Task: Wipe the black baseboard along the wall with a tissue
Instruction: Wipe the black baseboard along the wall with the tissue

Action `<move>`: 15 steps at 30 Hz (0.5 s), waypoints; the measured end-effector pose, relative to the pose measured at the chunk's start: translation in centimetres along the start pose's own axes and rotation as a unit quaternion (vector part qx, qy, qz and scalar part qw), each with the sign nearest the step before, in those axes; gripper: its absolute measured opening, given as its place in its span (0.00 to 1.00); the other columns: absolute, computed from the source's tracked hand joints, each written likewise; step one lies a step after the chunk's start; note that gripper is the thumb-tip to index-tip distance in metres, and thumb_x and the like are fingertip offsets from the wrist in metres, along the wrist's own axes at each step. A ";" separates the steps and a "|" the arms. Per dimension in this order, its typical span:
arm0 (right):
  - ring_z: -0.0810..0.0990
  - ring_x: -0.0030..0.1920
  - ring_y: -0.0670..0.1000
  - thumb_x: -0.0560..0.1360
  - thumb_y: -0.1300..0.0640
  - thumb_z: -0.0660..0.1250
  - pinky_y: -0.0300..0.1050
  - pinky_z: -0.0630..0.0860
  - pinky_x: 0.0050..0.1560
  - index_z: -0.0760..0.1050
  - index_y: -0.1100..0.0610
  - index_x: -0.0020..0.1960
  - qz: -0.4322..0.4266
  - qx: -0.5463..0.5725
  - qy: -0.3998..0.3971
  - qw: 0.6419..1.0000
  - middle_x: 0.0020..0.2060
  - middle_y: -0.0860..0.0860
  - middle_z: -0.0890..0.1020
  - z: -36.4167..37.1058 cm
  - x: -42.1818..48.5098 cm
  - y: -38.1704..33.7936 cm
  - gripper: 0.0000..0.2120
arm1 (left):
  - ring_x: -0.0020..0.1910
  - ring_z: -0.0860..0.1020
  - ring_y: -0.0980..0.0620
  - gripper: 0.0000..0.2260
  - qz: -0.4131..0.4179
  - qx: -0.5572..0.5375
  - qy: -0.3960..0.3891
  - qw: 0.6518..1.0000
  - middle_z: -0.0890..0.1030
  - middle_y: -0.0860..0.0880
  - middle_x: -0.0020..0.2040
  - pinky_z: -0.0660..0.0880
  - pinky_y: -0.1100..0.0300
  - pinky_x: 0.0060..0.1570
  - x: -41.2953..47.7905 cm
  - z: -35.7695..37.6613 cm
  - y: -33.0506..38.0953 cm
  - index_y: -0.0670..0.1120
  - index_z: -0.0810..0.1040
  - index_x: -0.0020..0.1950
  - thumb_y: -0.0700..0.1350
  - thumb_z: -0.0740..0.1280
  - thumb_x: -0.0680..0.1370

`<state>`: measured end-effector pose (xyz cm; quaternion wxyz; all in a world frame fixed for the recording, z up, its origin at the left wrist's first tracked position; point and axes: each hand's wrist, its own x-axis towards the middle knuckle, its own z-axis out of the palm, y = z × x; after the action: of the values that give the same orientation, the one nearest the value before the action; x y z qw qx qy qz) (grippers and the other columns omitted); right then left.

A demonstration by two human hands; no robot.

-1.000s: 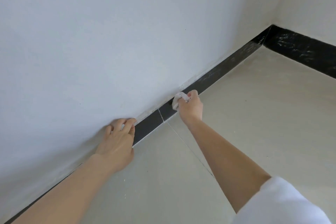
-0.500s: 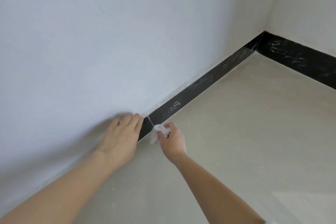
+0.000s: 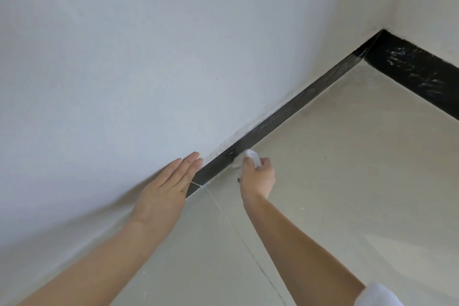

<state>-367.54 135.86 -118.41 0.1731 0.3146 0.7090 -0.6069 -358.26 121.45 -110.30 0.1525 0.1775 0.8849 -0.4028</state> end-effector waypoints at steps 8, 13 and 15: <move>0.80 0.38 0.55 0.67 0.63 0.60 0.43 0.76 0.38 0.72 0.55 0.40 0.029 -0.136 -0.258 0.956 0.36 0.53 0.81 3.0 -5.4 0.7 0.05 | 0.70 0.29 0.46 0.32 0.046 -0.032 -0.029 0.998 0.32 0.42 0.74 0.18 0.47 0.59 0.4 -0.6 -0.8 0.35 0.33 0.73 0.32 0.28 0.66; 0.80 0.37 0.52 0.65 0.66 0.59 0.42 0.78 0.38 0.74 0.59 0.41 0.015 -0.108 -0.173 0.979 0.35 0.53 0.81 2.0 -2.1 -0.6 0.08 | 0.69 0.28 0.45 0.32 0.055 -0.025 -0.042 0.997 0.28 0.43 0.72 0.17 0.46 0.57 0.6 -0.7 -1.2 0.37 0.33 0.73 0.33 0.28 0.67; 0.75 0.33 0.46 0.69 0.67 0.61 0.37 0.71 0.30 0.74 0.58 0.43 0.007 -0.101 -0.117 0.988 0.32 0.49 0.77 1.1 -0.1 -1.2 0.07 | 0.68 0.25 0.44 0.31 0.078 -0.012 -0.050 0.996 0.26 0.43 0.71 0.17 0.46 0.56 0.7 -0.8 -1.3 0.36 0.30 0.72 0.34 0.27 0.66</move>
<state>-368.40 134.68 -117.64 0.2897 0.2271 0.7393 -0.5638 -359.52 121.43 -109.20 0.2294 0.2236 0.8643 -0.3877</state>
